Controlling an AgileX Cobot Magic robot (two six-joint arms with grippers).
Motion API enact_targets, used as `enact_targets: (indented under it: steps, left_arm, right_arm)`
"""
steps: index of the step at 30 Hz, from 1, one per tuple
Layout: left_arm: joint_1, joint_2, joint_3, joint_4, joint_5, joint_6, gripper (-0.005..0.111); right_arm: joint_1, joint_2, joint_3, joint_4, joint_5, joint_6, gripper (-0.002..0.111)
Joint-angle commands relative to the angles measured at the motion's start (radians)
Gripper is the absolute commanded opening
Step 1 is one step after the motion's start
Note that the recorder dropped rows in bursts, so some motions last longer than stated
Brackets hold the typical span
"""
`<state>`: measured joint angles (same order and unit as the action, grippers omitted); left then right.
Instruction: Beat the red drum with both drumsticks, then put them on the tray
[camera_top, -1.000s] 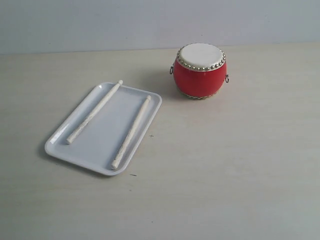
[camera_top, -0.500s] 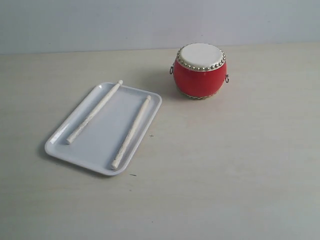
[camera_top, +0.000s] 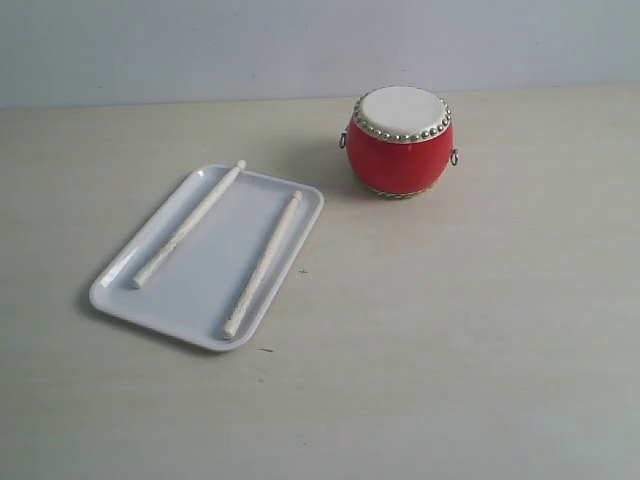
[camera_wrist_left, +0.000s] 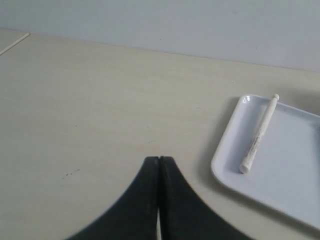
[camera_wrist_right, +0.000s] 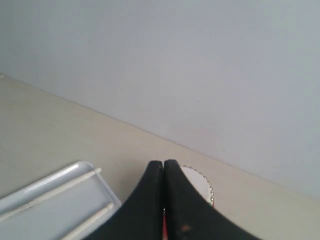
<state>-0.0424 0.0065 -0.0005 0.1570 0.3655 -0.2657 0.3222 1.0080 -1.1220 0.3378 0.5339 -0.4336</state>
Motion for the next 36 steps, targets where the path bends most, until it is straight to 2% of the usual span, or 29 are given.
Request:
enact_targets:
  steps: [1,11,14,20,23,33,36]
  left_arm:
    - [0.003,-0.007,0.001,-0.005,-0.004,-0.001,0.000]
    - [0.003,-0.007,0.001,-0.005,-0.004,-0.001,0.000]
    - [0.003,-0.007,0.001,-0.005,-0.004,-0.001,0.000]
    - [0.003,-0.007,0.001,-0.005,-0.004,-0.001,0.000]
    - [0.003,-0.007,0.001,-0.005,-0.004,-0.001,0.000]
    - [0.003,-0.007,0.001,-0.005,-0.004,-0.001,0.000]
    - [0.003,-0.007,0.001,-0.005,-0.004,-0.001,0.000]
  right_arm:
    - [-0.004,-0.106,0.004,0.004,-0.006,-0.010,0.000]
    - [-0.025,-0.336,0.055,0.023,-0.005,0.047,0.000]
    - [-0.073,-0.427,0.139,0.029,-0.040,0.047,0.000]
    - [-0.169,-0.676,0.394,0.055,-0.244,0.047,0.000]
    - [-0.200,-0.783,0.485,0.057,-0.290,0.047,0.000]
    - [-0.200,-0.843,0.559,0.046,-0.286,0.081,0.000]
    - [-0.202,-0.875,0.614,-0.033,-0.286,0.130,0.000]
